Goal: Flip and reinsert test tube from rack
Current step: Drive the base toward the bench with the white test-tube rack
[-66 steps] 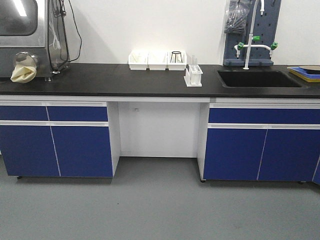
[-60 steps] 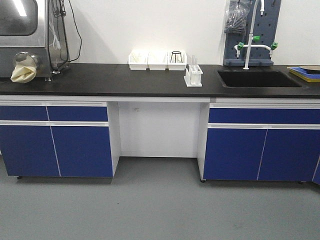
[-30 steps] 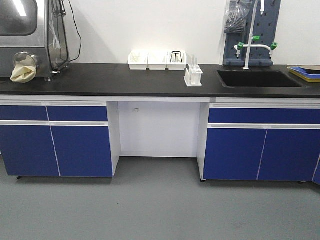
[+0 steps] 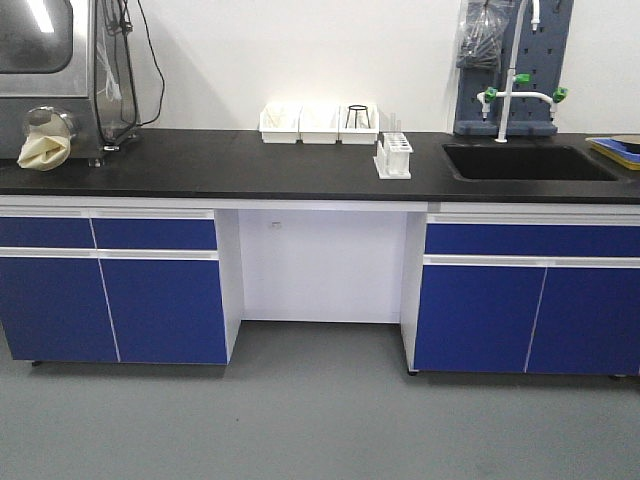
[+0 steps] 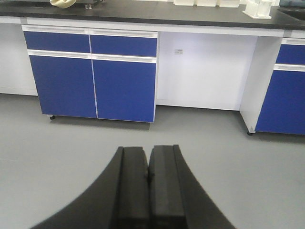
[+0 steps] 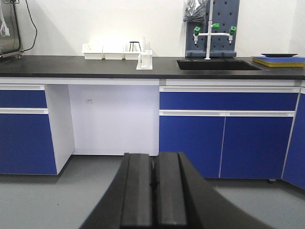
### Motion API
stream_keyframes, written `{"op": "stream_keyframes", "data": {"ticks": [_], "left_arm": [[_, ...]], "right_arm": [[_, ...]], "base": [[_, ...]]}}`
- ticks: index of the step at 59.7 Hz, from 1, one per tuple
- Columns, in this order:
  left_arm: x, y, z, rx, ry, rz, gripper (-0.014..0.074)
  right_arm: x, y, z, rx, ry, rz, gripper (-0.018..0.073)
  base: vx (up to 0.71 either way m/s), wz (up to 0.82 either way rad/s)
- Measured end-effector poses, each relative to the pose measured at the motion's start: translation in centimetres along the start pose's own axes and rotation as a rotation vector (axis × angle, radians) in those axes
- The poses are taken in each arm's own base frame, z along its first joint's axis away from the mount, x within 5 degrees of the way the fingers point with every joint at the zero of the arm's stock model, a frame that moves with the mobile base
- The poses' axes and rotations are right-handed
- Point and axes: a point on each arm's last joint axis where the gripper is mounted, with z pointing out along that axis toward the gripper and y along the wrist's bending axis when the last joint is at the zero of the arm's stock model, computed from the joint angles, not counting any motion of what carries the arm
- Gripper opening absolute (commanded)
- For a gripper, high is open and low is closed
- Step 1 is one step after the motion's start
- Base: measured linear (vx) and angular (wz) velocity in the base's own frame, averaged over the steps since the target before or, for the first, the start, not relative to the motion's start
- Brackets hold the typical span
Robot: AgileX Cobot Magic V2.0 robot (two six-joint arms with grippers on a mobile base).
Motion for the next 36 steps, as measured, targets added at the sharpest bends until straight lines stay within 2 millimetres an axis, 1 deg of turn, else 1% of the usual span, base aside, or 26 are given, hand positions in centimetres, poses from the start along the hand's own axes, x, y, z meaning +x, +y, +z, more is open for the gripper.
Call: {"op": "stream_keyframes", "data": {"ticks": [15, 36], "left_arm": [[0.0, 0.0, 0.0, 0.0, 0.0, 0.0, -0.0006], [0.0, 0.0, 0.0, 0.0, 0.0, 0.0, -0.0006]], "right_arm": [[0.0, 0.0, 0.0, 0.0, 0.0, 0.0, -0.0012], [0.0, 0.0, 0.0, 0.0, 0.0, 0.0, -0.0012]], "base": [[0.33, 0.03], [0.45, -0.04]]}}
